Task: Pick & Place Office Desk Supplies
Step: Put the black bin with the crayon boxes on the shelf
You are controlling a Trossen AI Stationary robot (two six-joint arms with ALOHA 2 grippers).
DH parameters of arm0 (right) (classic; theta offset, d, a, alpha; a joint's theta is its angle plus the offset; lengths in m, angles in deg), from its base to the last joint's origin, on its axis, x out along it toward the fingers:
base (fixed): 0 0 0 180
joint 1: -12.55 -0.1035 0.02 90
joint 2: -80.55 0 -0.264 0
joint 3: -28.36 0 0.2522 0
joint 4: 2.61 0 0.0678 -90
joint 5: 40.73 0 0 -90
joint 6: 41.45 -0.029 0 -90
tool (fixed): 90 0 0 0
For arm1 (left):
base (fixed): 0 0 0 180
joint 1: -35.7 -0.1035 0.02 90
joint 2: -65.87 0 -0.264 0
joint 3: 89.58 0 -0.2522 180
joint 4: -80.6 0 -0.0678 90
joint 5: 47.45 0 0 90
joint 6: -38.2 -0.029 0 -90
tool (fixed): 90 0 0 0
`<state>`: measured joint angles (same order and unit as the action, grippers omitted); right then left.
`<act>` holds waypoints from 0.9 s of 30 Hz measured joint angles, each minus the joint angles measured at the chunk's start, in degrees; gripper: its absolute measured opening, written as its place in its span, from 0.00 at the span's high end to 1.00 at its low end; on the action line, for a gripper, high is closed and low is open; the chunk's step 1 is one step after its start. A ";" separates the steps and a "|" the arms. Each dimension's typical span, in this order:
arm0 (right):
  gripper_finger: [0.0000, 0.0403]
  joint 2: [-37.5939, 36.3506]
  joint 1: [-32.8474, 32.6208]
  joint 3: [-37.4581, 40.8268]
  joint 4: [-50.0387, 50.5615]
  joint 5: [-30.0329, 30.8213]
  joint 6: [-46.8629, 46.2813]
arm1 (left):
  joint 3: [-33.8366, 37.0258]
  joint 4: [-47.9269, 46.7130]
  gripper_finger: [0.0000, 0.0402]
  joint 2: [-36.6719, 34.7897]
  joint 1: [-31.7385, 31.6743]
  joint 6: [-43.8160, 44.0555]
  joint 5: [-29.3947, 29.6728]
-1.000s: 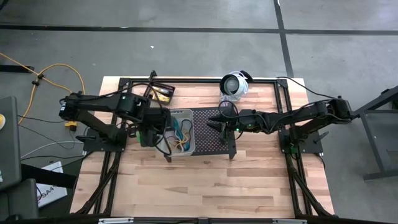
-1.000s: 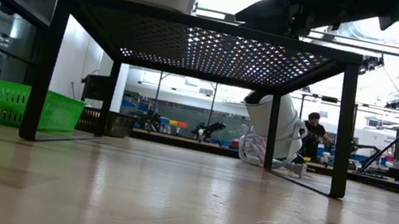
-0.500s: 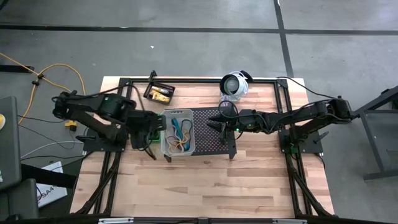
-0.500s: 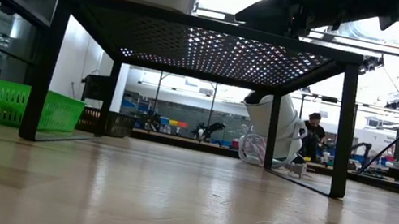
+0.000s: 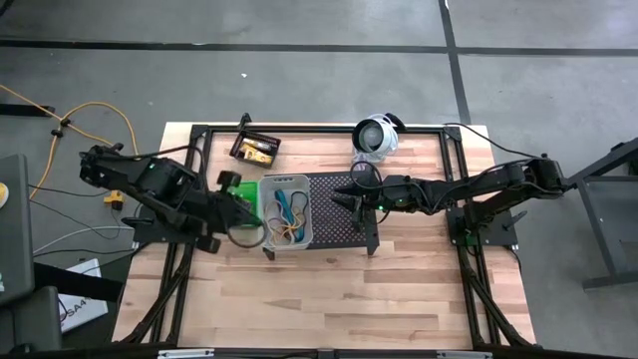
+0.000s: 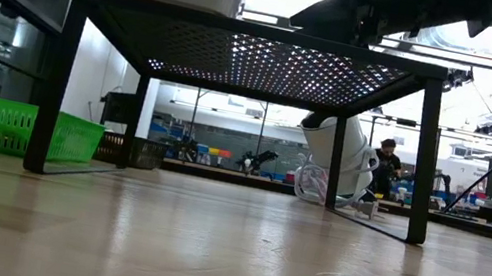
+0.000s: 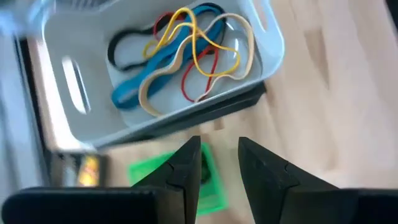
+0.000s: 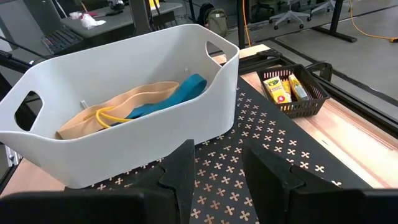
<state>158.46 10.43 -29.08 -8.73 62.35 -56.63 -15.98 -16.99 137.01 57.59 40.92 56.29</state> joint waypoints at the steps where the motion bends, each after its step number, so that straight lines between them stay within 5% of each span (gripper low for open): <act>1: 0.70 0.00 -0.01 0.00 -0.01 0.00 0.00 | 0.00 -0.07 0.75 0.05 0.22 4.15 0.00; 4: 0.70 -0.02 -0.01 0.00 -0.01 0.00 -0.01 | 0.00 -0.78 0.75 0.10 0.56 12.06 0.07; 17: 0.70 -0.02 -0.01 0.00 0.00 0.00 0.00 | 0.00 -6.21 0.75 0.11 -0.66 22.78 5.65; 27: 0.70 -0.02 -0.01 0.00 0.00 0.00 0.00 | 0.00 -6.19 0.75 0.09 -13.52 35.04 15.32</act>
<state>158.44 10.42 -29.08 -8.73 62.35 -56.63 -15.98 -23.18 137.10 44.08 75.96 71.60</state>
